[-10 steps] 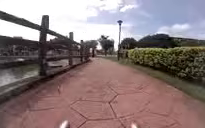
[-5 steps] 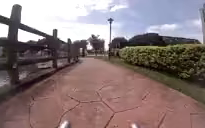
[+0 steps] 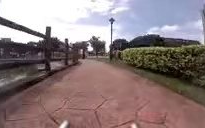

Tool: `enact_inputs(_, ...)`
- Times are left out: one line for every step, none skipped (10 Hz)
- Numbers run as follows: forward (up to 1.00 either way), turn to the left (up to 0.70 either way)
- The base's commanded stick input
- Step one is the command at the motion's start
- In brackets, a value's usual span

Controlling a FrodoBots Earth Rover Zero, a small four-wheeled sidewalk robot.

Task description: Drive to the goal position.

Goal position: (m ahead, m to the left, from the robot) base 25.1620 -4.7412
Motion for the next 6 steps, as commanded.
enact_inputs(1.0, 0.0)
enact_inputs(1.0, 0.0)
enact_inputs(1.0, 0.0)
enact_inputs(1.0, 0.0)
enact_inputs(1.0, 0.0)
enact_inputs(1.0, 0.0)
